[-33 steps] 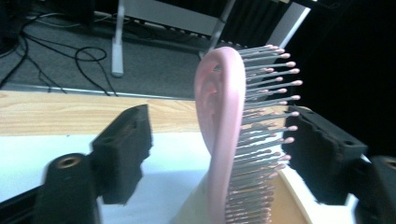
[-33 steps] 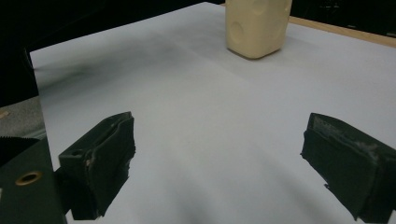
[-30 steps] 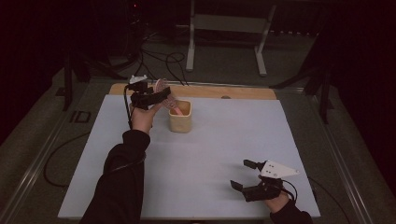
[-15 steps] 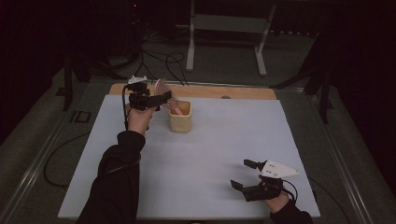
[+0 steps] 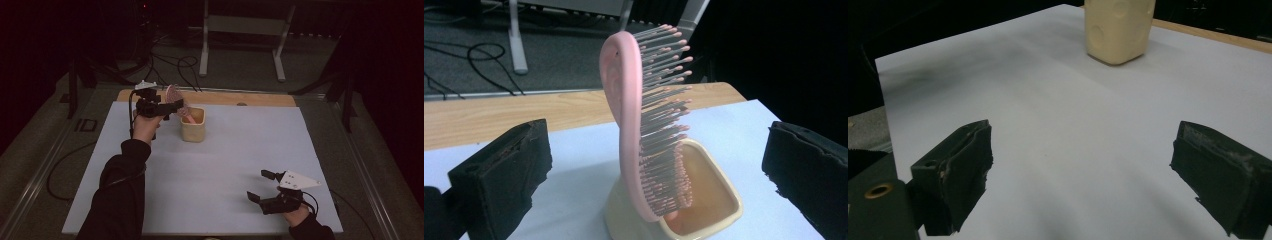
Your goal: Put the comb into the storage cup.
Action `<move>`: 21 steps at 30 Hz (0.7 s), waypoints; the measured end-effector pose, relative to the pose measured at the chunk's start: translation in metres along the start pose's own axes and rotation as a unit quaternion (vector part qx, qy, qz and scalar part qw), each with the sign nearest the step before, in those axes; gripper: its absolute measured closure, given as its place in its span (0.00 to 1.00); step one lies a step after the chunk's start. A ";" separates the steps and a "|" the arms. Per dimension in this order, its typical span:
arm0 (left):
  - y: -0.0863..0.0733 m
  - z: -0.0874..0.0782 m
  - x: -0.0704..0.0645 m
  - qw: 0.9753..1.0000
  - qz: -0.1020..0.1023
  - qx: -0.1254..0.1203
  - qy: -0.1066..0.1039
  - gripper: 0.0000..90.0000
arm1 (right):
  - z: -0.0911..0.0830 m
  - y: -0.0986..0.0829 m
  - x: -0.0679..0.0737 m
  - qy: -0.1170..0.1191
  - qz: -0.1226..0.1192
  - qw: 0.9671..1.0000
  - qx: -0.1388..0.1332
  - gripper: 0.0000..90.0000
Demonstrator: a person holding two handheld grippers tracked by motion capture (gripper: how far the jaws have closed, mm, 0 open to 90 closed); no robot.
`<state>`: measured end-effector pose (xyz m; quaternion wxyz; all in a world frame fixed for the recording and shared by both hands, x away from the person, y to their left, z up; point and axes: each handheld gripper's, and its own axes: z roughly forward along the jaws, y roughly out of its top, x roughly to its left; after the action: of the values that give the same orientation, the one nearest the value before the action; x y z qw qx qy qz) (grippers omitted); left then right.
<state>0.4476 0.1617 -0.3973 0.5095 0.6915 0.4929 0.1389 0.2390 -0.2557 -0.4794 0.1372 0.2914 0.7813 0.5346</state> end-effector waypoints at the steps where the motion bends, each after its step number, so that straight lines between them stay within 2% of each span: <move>1: 0.000 0.000 0.000 1.000 0.003 0.003 -0.002 0.00 | 0.000 0.000 0.000 -0.001 -0.001 1.000 0.000 0.10; 12: 0.002 -0.009 0.002 1.000 0.019 0.006 -0.020 0.00 | -0.001 -0.002 -0.004 -0.002 0.001 1.000 0.001 0.10; 21: -0.005 -0.017 0.000 0.998 0.034 0.013 -0.043 0.00 | -0.005 -0.004 -0.007 -0.012 0.001 1.000 0.002 0.10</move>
<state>0.4332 0.1719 -0.3937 0.5164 0.7200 0.4479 0.1198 0.2408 -0.2645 -0.4822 0.1451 0.2988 0.7803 0.5298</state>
